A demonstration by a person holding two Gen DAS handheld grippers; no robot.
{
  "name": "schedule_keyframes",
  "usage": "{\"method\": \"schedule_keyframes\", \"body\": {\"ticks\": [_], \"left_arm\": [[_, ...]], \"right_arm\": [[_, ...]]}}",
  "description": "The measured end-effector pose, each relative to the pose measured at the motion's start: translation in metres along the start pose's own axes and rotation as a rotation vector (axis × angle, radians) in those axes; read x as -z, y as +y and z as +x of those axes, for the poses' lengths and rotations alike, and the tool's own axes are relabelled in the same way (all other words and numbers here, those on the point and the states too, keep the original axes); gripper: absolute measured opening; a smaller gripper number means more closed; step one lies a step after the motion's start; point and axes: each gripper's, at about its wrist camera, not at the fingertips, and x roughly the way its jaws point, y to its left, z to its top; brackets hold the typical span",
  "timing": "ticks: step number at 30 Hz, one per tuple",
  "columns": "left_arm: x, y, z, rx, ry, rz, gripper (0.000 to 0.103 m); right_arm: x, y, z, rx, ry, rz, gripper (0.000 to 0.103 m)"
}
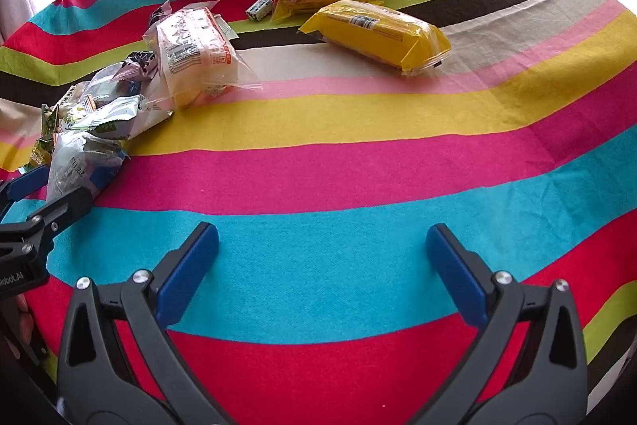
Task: Organize snacks
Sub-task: 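Lift the clear snack bag with the left tool while the right tool grasps a white biscuit packet, then carry both packets to the white box and open both tools to drop them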
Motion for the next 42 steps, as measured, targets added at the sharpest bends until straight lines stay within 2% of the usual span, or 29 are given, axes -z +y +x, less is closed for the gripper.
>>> {"method": "schedule_keyframes", "body": {"ticks": [1,2,3,5,6,7,8,10,12,17,22,23,24,25,26,28,31,38,42], "left_arm": [[-0.001,-0.004,0.002,-0.001,0.0,0.023,0.08],[-0.002,-0.007,0.005,0.018,0.012,0.049,0.056],[-0.001,-0.01,0.005,0.034,0.016,0.062,0.044],[0.004,-0.009,-0.002,0.052,0.015,0.033,0.044],[0.008,-0.006,-0.008,0.07,0.007,0.005,0.044],[0.013,-0.004,-0.016,0.072,-0.01,-0.011,0.044],[0.019,-0.002,-0.025,0.057,-0.024,-0.012,0.044],[0.033,0.003,-0.042,0.031,-0.043,-0.012,0.044],[0.047,0.013,-0.059,0.021,-0.046,-0.029,0.044],[0.076,0.045,-0.102,-0.028,-0.053,-0.086,0.044],[0.105,0.072,-0.144,-0.071,-0.059,-0.128,0.044],[0.11,0.076,-0.152,-0.074,-0.062,-0.135,0.044],[0.115,0.078,-0.159,-0.079,-0.067,-0.139,0.044],[0.12,0.081,-0.166,-0.089,-0.072,-0.139,0.044],[0.124,0.082,-0.172,-0.096,-0.076,-0.141,0.044],[0.131,0.088,-0.181,-0.094,-0.079,-0.161,0.044],[0.138,0.097,-0.189,-0.101,-0.077,-0.183,0.044],[0.155,0.114,-0.204,-0.104,-0.092,-0.235,0.044],[0.17,0.119,-0.219,-0.116,-0.103,-0.255,0.044]], "right_arm": [[0.0,0.0,0.0,0.001,-0.001,-0.001,0.103],[0.0,0.0,0.0,-0.002,-0.002,-0.002,0.103],[0.0,0.0,-0.001,-0.006,-0.003,-0.003,0.103],[0.001,-0.001,-0.004,-0.051,-0.018,-0.006,0.103],[0.002,-0.001,-0.008,-0.105,-0.032,-0.013,0.101],[0.001,0.001,-0.01,-0.147,-0.034,-0.015,0.094],[0.0,0.002,-0.012,-0.211,-0.024,0.001,0.09],[-0.005,0.008,-0.015,-0.35,0.005,0.07,0.09],[-0.014,0.026,-0.016,-0.395,0.01,0.067,0.09],[-0.036,0.097,-0.002,-0.371,0.008,-0.031,0.09],[-0.051,0.145,0.026,-0.219,0.05,-0.14,0.089],[-0.05,0.146,0.03,-0.183,0.075,-0.154,0.087],[-0.049,0.15,0.029,-0.148,0.057,-0.17,0.084],[-0.047,0.152,0.027,-0.126,0.045,-0.184,0.066],[-0.044,0.153,0.024,-0.126,0.042,-0.182,0.062],[-0.037,0.151,0.014,-0.167,0.034,-0.158,0.062],[-0.018,0.158,-0.014,-0.155,-0.026,-0.2,0.062],[0.012,0.171,-0.064,-0.261,-0.042,-0.239,0.062],[0.031,0.199,-0.098,-0.342,-0.06,-0.309,0.062]]}}
